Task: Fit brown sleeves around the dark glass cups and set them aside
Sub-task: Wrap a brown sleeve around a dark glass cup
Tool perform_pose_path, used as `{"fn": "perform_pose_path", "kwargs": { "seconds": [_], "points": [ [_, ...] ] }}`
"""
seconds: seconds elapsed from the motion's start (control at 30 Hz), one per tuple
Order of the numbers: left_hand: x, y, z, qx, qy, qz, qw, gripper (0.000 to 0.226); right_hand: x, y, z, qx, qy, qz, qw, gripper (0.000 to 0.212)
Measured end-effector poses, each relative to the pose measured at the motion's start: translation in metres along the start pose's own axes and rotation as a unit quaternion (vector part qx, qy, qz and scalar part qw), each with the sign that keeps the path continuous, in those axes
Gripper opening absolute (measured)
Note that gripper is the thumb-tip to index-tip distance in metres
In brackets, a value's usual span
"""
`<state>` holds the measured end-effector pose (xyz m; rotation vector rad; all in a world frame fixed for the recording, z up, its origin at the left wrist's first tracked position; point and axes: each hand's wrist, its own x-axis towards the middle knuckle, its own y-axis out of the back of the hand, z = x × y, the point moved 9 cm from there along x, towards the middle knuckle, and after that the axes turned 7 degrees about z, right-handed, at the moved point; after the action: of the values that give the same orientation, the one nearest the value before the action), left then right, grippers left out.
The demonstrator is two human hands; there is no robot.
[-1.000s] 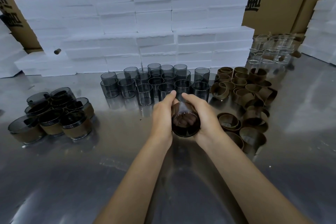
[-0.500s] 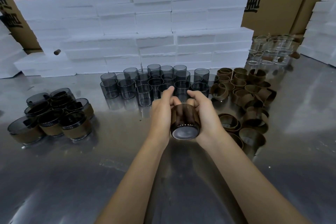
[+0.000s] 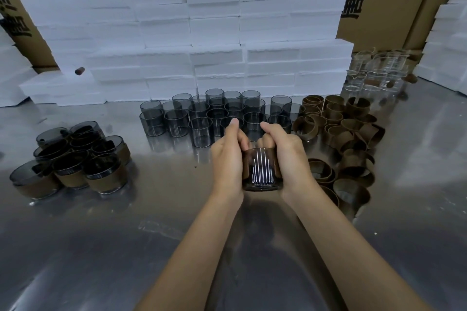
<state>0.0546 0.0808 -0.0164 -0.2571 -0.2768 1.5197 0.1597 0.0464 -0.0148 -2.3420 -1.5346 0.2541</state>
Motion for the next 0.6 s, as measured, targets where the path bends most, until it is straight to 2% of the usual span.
{"fn": "perform_pose_path", "kwargs": {
  "seconds": [0.3,0.37,0.43,0.47,0.53,0.6],
  "points": [
    [0.003,-0.003,-0.007,-0.024,0.007,-0.011,1.000,0.058,-0.001,0.005,-0.011,-0.041,0.038,0.028,0.998,0.062],
    [0.004,-0.006,-0.006,0.036,-0.015,-0.030,0.999,0.047,0.002,0.013,-0.017,-0.030,0.056,0.069,0.996,0.061],
    [0.002,-0.015,-0.009,0.093,-0.012,-0.082,0.992,0.032,0.004,0.032,-0.032,-0.052,0.112,0.147,0.981,0.057],
    [-0.002,-0.022,-0.014,0.105,0.008,-0.122,0.987,0.033,0.004,0.041,-0.040,-0.072,0.148,0.185,0.969,0.056],
    [-0.013,-0.034,-0.023,0.102,0.048,-0.186,0.976,0.050,0.002,0.052,-0.051,-0.100,0.197,0.224,0.949,0.061],
    [-0.017,-0.037,-0.027,0.078,0.059,-0.191,0.977,0.066,0.002,0.058,-0.053,-0.107,0.205,0.229,0.945,0.063]
  ]
}}
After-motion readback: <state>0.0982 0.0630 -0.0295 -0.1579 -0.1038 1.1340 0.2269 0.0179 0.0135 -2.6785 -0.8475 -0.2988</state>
